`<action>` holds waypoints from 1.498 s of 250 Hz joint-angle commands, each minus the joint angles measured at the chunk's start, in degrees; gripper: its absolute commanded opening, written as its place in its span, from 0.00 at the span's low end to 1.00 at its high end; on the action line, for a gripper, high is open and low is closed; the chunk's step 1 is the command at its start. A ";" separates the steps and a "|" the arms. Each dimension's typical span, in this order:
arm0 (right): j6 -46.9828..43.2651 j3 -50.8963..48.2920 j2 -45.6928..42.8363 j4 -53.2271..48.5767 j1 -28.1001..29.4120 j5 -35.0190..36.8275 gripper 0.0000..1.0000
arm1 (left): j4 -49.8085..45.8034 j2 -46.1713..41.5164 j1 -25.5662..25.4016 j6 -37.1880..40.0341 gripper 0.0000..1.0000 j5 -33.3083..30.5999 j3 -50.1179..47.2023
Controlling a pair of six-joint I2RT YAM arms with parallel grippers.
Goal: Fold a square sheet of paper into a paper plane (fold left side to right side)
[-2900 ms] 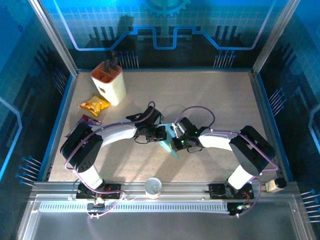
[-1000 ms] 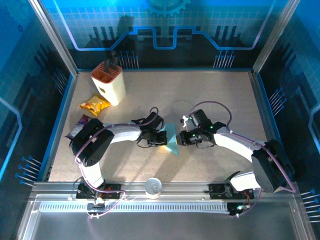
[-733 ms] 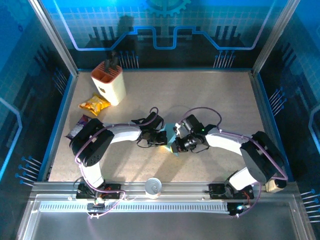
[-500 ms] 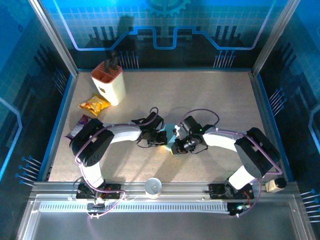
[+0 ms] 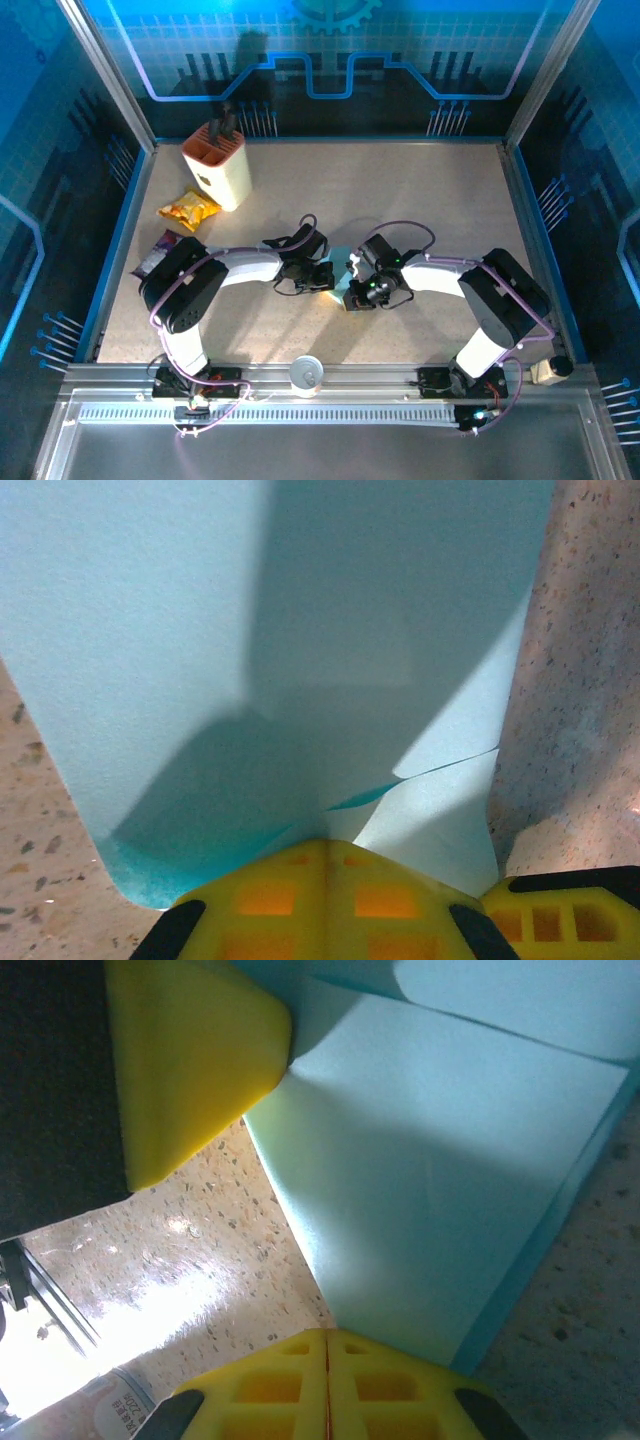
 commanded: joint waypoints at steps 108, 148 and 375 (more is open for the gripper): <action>-0.07 -0.92 -1.48 -2.37 -0.92 3.36 0.10 | -5.18 1.97 -0.37 0.57 0.00 -4.75 -0.81; -0.07 -1.32 -1.03 -3.02 -1.00 3.16 0.10 | -5.14 2.14 -0.37 0.61 0.00 -4.88 -0.58; -1.82 -3.92 -14.53 -15.17 -2.81 2.84 0.13 | -5.30 1.77 0.30 0.42 0.00 -5.10 -0.51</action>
